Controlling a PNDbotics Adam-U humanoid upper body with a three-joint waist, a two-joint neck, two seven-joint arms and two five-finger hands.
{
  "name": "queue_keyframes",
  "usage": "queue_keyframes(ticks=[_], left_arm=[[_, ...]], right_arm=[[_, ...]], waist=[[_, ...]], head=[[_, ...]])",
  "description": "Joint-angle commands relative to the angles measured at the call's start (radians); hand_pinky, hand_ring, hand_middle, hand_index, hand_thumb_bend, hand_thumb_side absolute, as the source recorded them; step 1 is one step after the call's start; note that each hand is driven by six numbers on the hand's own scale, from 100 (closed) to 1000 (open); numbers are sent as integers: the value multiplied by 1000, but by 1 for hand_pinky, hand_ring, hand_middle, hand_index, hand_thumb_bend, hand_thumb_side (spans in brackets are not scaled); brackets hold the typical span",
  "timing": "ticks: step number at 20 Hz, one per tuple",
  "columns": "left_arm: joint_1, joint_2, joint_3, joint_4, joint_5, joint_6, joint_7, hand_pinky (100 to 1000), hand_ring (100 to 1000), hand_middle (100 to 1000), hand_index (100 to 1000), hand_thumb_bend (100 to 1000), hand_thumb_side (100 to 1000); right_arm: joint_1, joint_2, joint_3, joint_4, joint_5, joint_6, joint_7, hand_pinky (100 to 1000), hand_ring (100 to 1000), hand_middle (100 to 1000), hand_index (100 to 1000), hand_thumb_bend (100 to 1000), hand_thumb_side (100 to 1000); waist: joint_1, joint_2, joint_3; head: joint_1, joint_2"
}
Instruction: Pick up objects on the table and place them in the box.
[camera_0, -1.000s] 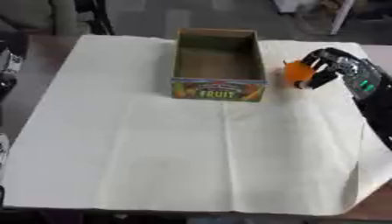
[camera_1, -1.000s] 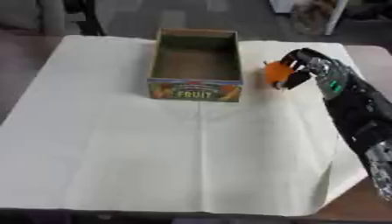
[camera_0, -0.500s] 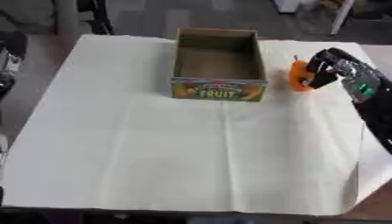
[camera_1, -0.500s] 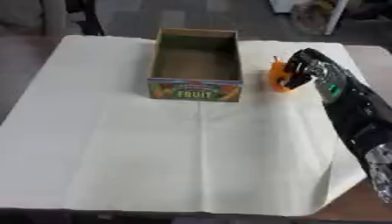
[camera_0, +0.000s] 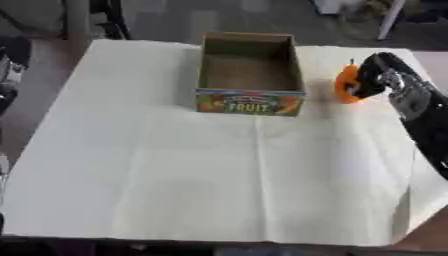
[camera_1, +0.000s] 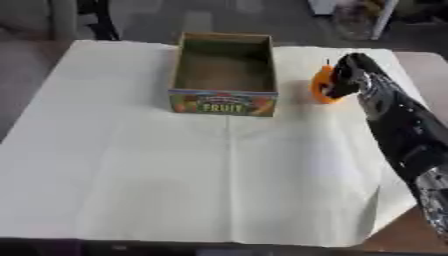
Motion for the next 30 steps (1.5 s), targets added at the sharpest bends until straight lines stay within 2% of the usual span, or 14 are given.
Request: queue_keyframes(ticks=[1,7,15,22,30], left_arm=[[-10,10,8,-10,-5,-2,3,622,596,577,728,649,369],[-8,11,10,-10,-5,-3,4,622,596,576,728,651,369],[-7,8,7,-10,-5,-3,2,622,595,576,729,652,368],[-14,4,0,-13,-2,-2,-5,621,595,575,729,655,367],[-35,-12,-12,-18,3,0,-18,621,594,575,729,657,367]], right_arm=[[-22,-28,-1,-36,-1,0,-22,208,360,236,321,100,100],[-26,-31,3,-68,-4,-6,-34,183,340,216,301,100,100],[-68,-15,18,-164,-20,-23,-21,179,341,215,301,100,100],[-117,46,43,-209,-9,-45,12,179,341,215,301,100,100],[-145,131,66,-211,21,-63,42,190,350,222,309,100,100]], waist=[[0,-16,-2],[-1,-19,-6],[-1,-25,-4],[4,-27,35],[6,-11,92]], head=[[0,6],[3,6],[3,6],[-11,6],[-33,6]])
